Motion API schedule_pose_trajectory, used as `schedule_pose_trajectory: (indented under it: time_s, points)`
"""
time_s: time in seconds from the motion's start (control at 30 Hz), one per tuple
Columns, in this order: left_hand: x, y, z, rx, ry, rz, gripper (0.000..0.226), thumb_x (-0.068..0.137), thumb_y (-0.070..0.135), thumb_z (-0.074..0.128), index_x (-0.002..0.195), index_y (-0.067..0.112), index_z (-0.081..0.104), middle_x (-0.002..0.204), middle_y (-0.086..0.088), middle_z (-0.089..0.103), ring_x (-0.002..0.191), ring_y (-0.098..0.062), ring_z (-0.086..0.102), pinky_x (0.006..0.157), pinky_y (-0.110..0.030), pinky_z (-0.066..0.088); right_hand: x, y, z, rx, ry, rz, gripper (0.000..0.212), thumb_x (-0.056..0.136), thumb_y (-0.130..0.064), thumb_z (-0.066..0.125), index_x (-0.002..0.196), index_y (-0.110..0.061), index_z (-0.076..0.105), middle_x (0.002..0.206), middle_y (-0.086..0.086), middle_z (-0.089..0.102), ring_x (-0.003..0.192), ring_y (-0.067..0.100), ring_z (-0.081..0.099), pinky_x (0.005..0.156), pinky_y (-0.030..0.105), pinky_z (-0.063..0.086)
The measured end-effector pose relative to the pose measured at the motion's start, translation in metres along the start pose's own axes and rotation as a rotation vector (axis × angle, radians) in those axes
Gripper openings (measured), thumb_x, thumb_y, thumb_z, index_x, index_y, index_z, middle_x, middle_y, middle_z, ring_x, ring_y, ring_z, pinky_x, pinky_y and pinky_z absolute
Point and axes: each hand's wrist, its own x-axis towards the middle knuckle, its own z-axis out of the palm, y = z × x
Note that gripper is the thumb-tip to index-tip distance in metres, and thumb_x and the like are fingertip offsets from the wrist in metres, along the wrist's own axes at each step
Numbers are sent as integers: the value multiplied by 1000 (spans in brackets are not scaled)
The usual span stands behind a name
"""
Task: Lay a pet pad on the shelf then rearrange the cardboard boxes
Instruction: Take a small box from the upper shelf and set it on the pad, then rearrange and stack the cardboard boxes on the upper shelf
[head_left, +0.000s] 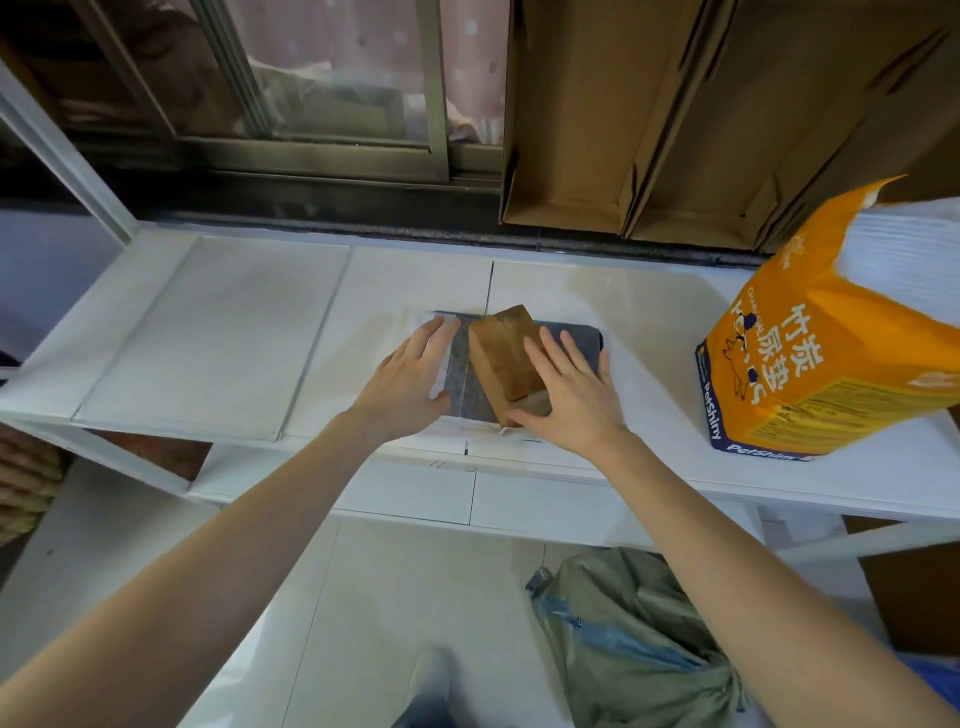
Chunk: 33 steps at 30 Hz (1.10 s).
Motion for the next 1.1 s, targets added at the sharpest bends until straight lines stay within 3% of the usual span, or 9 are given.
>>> schedule_pose_trajectory:
  time_s: [0.23, 0.6, 0.83, 1.1]
  points:
    - [-25, 49, -53, 48, 107, 7, 76, 90, 23, 58, 149, 23, 11, 159, 0, 11, 145, -22, 16, 116, -39, 20, -29, -16, -73, -11, 62, -28, 90, 82, -62, 50, 149, -27, 2, 160, -3, -4, 147, 20, -4, 115, 54, 3]
    - [-90, 120, -145, 145, 221, 162, 80, 88, 33, 60, 150, 25, 10, 159, 3, 11, 146, -19, 11, 119, -40, 17, -102, -56, -205, -46, 252, -154, 87, 81, -65, 48, 149, -30, 6, 159, -7, 0, 147, 15, 0, 116, 54, 2]
    - [-133, 154, -214, 262, 409, 305, 78, 86, 36, 58, 149, 27, 13, 157, 4, 21, 143, -18, 22, 117, -38, 23, -156, -82, -289, -97, 363, -259, 84, 83, -61, 50, 148, -33, 3, 159, -7, 3, 146, 14, 6, 117, 44, 10]
    - [-155, 177, -297, 203, 585, 291, 74, 88, 43, 55, 149, 29, 16, 158, 6, 16, 144, -16, 19, 117, -38, 21, -182, -114, -368, -85, 568, -327, 80, 84, -59, 49, 147, -37, 5, 159, -10, 0, 145, 13, 10, 115, 34, 17]
